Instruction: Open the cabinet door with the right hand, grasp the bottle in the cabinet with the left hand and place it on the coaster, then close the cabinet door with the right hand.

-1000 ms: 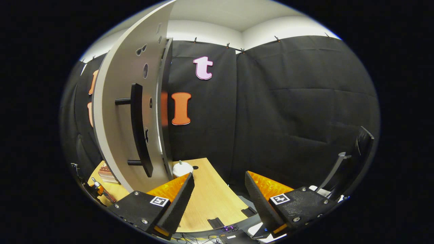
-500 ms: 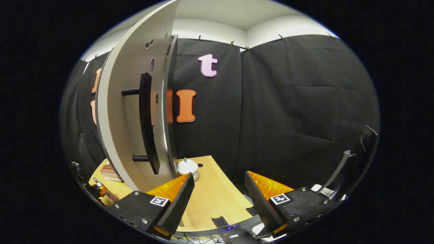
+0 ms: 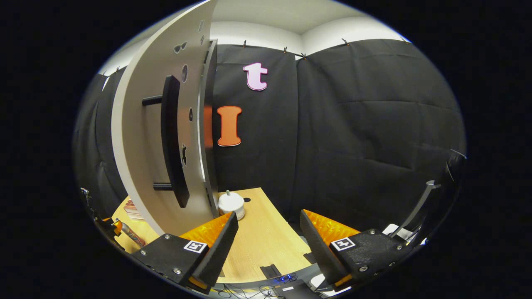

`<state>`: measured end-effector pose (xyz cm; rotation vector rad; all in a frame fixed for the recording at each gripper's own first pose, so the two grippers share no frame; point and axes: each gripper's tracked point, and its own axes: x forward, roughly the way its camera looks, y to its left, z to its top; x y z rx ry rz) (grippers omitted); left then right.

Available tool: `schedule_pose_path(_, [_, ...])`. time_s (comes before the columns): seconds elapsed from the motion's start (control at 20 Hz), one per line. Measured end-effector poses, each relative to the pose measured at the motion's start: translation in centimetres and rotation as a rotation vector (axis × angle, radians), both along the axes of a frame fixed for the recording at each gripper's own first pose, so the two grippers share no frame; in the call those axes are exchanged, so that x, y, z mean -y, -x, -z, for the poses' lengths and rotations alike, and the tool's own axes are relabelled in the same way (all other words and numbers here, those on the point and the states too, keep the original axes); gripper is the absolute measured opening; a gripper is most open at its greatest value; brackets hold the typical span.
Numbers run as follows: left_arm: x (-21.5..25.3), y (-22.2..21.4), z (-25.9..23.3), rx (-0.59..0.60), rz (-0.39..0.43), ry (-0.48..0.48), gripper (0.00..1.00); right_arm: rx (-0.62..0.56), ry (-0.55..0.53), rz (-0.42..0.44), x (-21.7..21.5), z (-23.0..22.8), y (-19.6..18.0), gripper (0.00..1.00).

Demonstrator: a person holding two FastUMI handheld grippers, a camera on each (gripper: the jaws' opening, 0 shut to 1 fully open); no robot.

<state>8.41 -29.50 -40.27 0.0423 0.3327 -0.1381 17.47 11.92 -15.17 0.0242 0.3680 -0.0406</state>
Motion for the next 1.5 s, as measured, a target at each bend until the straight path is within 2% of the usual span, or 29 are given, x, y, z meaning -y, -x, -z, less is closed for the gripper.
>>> schedule_pose_path(0.05, [0.1, 0.1, -1.3, 0.014, 0.003, -0.006, 0.93, -0.006, -0.004, -0.002, -0.1, 0.2, 0.0, 0.93])
schedule_pose_path(0.1, [0.1, 0.3, -2.7, 0.026, 0.003, -0.01, 0.96, -0.012, -0.011, -0.006, -0.1, 0.4, 0.0, 0.93])
schedule_pose_path(0.15, [0.1, 0.5, -3.9, 0.027, 0.001, -0.001, 0.93, -0.02, -0.018, -0.01, -0.3, 0.6, 0.1, 0.93])
schedule_pose_path(0.4, [-0.4, 0.5, -13.1, 0.078, -0.023, 0.034, 0.93, -0.051, -0.04, -0.033, -0.7, 1.4, 0.3, 0.93])
schedule_pose_path(0.45, [-0.2, 0.4, -15.1, 0.092, -0.025, 0.051, 0.96, -0.056, -0.048, -0.042, -0.9, 1.5, 0.4, 0.93])
schedule_pose_path(0.5, [-0.1, 0.5, -17.1, 0.107, -0.026, 0.059, 0.93, -0.058, -0.055, -0.05, -1.1, 1.7, 0.4, 0.93])
schedule_pose_path(0.6, [-1.0, 0.4, -20.7, 0.13, -0.047, 0.016, 0.96, -0.063, -0.061, -0.07, -1.5, 1.8, 0.3, 0.93])
schedule_pose_path(0.65, [-1.5, 0.3, -22.5, 0.143, -0.055, 0.006, 0.93, -0.065, -0.064, -0.081, -1.6, 1.9, 0.5, 0.93])
schedule_pose_path(0.9, [-4.1, 2.2, -30.6, 0.188, -0.1, 0.061, 0.96, -0.057, -0.079, -0.158, -2.9, 1.6, 0.4, 0.93])
schedule_pose_path(0.95, [-4.9, 2.4, -32.2, 0.208, -0.115, 0.057, 0.9, -0.054, -0.078, -0.176, -3.2, 1.5, 0.3, 0.93])
schedule_pose_path(1.1, [-6.5, 3.3, -36.8, 0.291, -0.14, -0.002, 0.91, -0.035, -0.079, -0.237, -4.0, 1.0, 0.4, 0.93])
schedule_pose_path(1.25, [-7.2, 3.9, -39.0, 0.321, -0.146, -0.026, 0.9, -0.012, -0.09, -0.296, -5.0, 0.5, 0.3, 0.93])
schedule_pose_path(1.3, [-7.0, 4.0, -39.4, 0.319, -0.137, -0.014, 0.91, -0.01, -0.085, -0.299, -5.0, 0.6, 0.2, 0.93])
schedule_pose_path(1.35, [-7.1, 4.2, -39.5, 0.312, -0.13, -0.002, 0.92, -0.01, -0.079, -0.299, -4.8, 0.5, 0.4, 0.98])
schedule_pose_path(1.45, [-7.4, 4.8, -39.9, 0.31, -0.119, 0.013, 0.95, -0.017, -0.091, -0.301, -5.2, 0.6, 0.4, 0.98])
schedule_pose_path(1.5, [-7.6, 5.1, -40.1, 0.31, -0.117, 0.016, 0.93, -0.02, -0.095, -0.309, -5.7, 0.6, 0.5, 0.98])
